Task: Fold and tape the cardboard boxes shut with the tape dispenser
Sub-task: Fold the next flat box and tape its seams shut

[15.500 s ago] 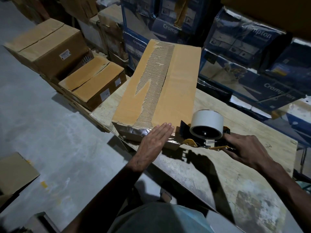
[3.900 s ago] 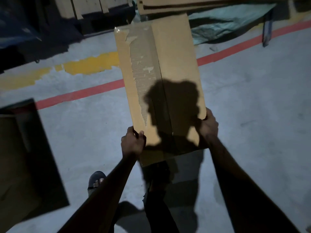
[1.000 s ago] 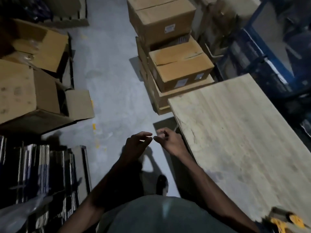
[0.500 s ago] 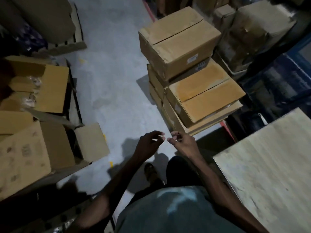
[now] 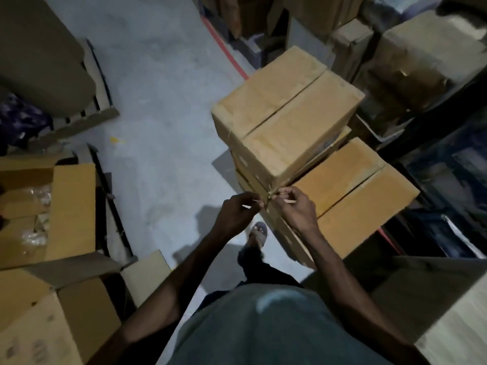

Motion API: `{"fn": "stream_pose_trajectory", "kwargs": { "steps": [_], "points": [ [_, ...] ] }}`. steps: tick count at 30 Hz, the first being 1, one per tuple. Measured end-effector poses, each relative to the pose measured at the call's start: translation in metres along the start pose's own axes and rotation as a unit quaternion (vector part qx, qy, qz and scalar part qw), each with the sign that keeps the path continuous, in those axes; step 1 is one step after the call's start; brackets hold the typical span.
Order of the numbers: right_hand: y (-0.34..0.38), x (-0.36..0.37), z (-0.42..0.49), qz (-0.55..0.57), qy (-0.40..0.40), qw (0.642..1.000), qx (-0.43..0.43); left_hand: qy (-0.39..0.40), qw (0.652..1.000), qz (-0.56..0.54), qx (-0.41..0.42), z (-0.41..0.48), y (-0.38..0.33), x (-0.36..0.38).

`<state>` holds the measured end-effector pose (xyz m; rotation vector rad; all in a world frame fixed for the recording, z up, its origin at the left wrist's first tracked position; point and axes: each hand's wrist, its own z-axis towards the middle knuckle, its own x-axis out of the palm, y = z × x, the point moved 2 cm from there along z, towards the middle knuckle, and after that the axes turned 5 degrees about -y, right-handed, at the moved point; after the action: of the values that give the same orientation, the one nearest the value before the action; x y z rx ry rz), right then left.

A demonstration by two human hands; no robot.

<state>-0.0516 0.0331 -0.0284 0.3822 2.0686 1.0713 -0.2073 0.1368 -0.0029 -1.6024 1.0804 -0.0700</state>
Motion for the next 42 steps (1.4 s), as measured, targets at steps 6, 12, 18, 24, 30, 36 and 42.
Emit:
{"fn": "stream_pose_trajectory", "kwargs": {
  "steps": [6,12,18,24,30,36,42],
  "points": [
    [0.052,0.003,0.109,-0.003,-0.11,0.994,0.015,0.042,0.992,0.072,0.094,0.13,-0.05,-0.056],
    [0.056,0.014,0.179,0.04,-0.184,0.968,0.165,0.056,0.983,0.144,0.103,0.27,-0.067,-0.088],
    [0.05,0.042,0.206,0.156,-0.264,0.914,0.264,0.104,0.97,0.21,0.067,0.381,-0.078,-0.102],
    [0.039,0.063,0.204,0.261,-0.282,0.858,0.34,0.186,0.973,0.137,-0.011,0.423,-0.071,-0.111],
    [0.017,0.066,0.209,0.329,-0.275,0.833,0.348,0.248,0.969,-0.006,-0.005,0.436,-0.064,-0.111],
    [0.047,0.057,0.185,0.292,-0.3,0.832,0.364,0.183,0.982,0.027,-0.04,0.433,-0.072,-0.108],
    [0.052,0.036,0.112,0.293,-0.367,0.81,0.352,0.21,0.977,0.042,0.005,0.37,-0.107,-0.091]
  ]
}}
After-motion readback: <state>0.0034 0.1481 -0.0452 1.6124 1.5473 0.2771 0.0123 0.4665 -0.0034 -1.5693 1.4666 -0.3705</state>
